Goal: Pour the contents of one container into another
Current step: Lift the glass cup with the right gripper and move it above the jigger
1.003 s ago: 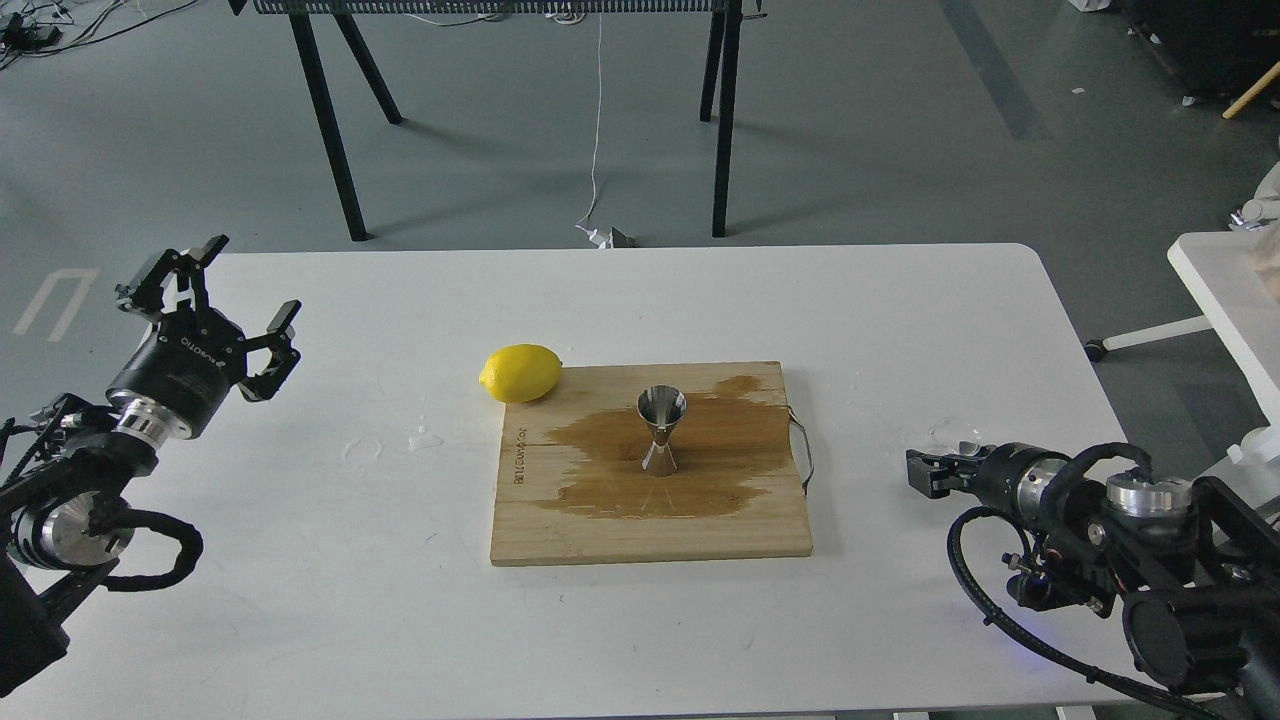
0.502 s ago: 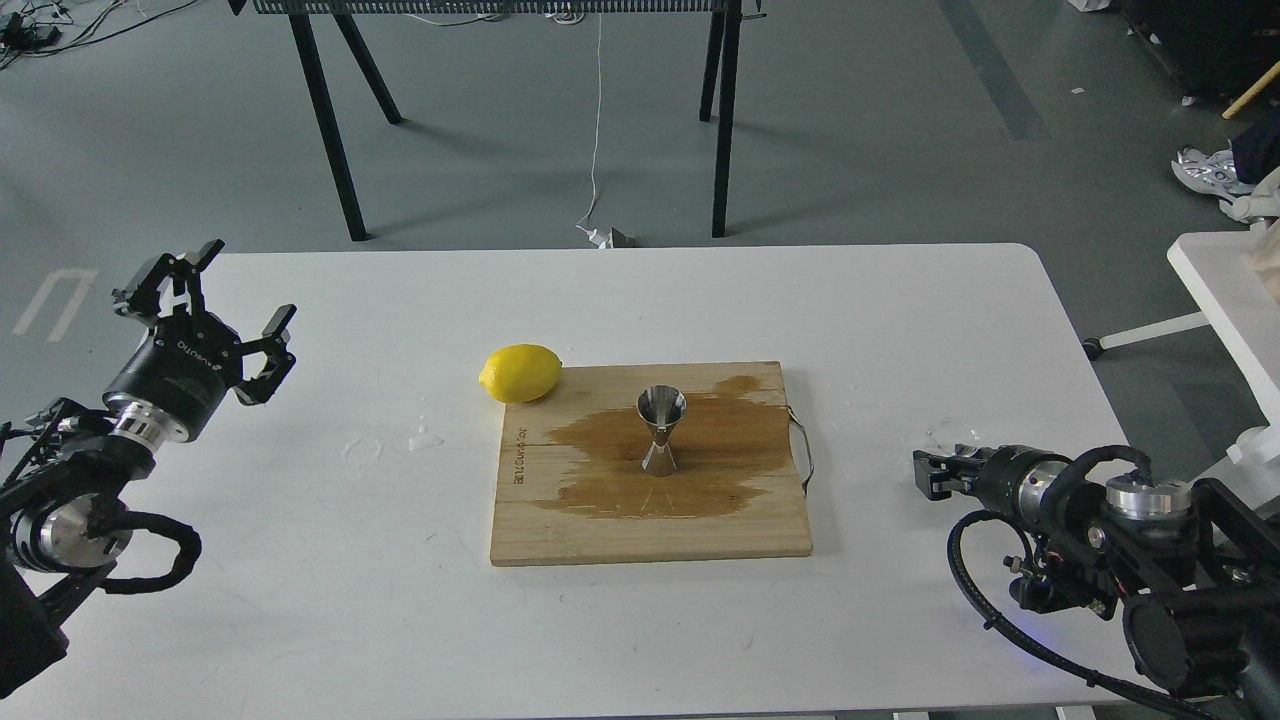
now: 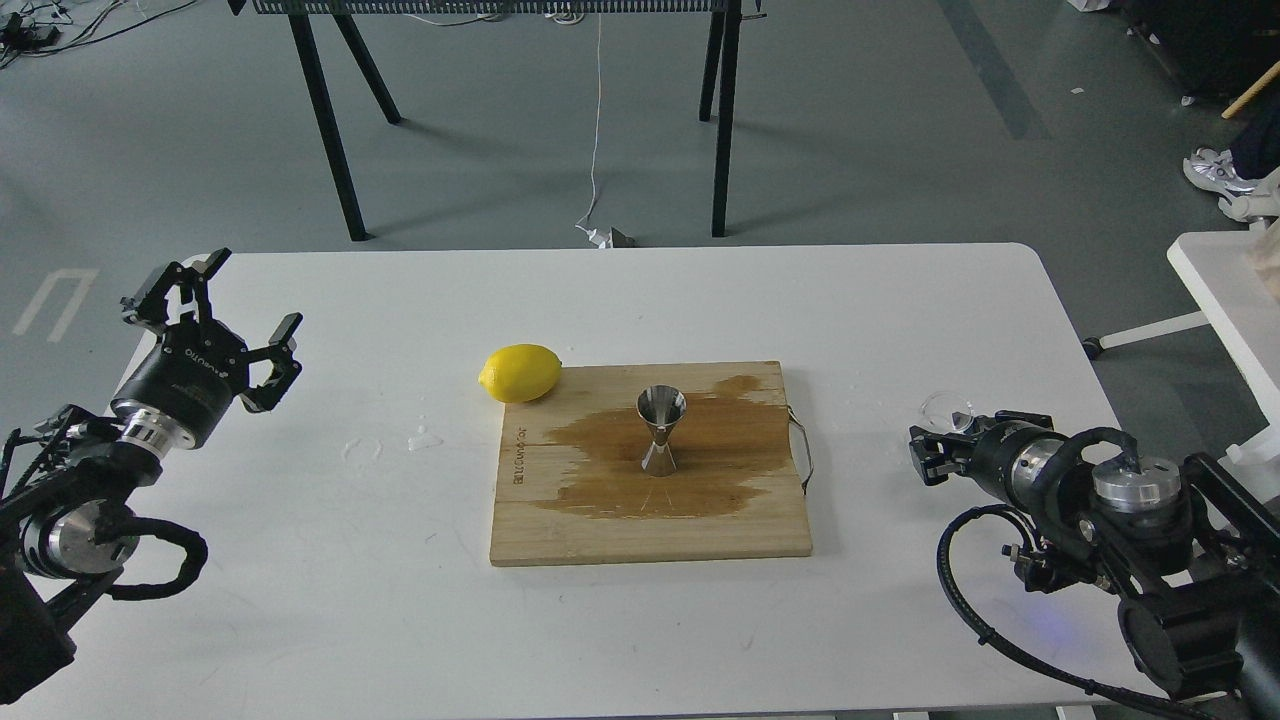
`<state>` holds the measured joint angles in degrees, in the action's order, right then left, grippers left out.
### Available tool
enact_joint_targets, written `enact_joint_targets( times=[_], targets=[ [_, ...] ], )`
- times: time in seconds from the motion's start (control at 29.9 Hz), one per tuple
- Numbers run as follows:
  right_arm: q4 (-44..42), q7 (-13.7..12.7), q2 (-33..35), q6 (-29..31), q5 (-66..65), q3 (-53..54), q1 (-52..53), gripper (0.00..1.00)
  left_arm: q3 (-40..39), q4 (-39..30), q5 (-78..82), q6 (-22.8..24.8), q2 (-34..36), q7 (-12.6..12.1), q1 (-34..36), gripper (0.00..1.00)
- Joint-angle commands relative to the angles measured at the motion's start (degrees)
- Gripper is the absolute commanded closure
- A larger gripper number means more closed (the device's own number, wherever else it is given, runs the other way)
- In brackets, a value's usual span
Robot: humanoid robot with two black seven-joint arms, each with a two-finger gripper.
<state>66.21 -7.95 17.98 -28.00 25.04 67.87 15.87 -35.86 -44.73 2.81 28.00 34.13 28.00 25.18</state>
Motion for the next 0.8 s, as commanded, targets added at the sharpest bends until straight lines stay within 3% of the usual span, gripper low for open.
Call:
enact_joint_targets(
  times=[0.0, 0.2, 0.77],
  targets=[
    [3.1, 0.0, -0.1, 0.0, -5.3, 0.0, 0.7, 0.59, 0.0, 0.2, 0.1, 0.0, -0.1, 0.0, 0.0, 0.07],
    [7.5, -0.2, -0.3, 0.0, -13.6, -1.5, 4.1, 0.59, 0.2, 0.2, 0.1, 0.0, -0.1, 0.0, 0.0, 0.07],
    [10.0, -0.9, -2.9, 0.0, -32.3, -29.5, 24.5, 0.60, 0.4, 0.2, 0.1, 0.0, -0.6, 0.0, 0.0, 0.07]
  ],
)
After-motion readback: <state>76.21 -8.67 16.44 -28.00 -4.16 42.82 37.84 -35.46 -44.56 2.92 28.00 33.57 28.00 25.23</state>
